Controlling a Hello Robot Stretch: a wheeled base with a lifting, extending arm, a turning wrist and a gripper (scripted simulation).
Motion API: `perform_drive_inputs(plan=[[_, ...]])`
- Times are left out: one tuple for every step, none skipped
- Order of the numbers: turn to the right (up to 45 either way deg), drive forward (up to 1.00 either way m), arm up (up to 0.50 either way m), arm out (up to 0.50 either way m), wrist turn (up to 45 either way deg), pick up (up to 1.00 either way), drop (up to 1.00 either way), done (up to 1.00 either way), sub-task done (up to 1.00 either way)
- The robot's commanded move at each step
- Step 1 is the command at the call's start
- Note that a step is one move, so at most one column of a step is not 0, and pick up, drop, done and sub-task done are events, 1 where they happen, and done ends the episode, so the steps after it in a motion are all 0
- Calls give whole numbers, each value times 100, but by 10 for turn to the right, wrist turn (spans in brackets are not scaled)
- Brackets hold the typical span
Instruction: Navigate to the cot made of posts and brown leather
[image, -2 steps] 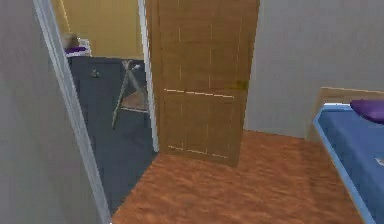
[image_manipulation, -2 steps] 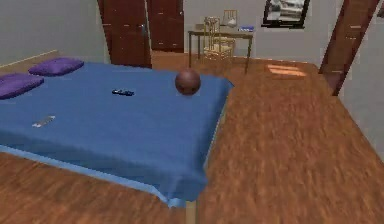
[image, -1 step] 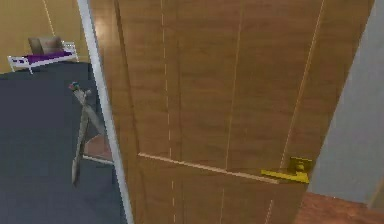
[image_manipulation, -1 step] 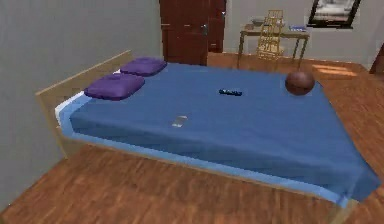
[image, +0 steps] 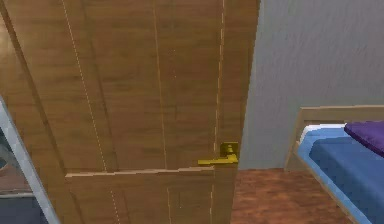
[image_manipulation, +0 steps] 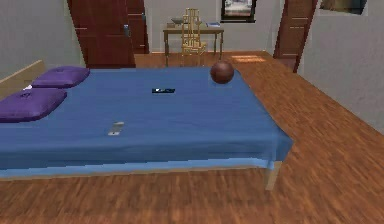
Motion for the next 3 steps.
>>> perform_drive_inputs(plan=[[0, 5, 0, 0, 0, 0, 0, 0, 0], [-330, 0, 0, 0, 0, 0, 0, 0, 0], [0, 0, 0, 0, 0, 0, 0, 100, 0]])
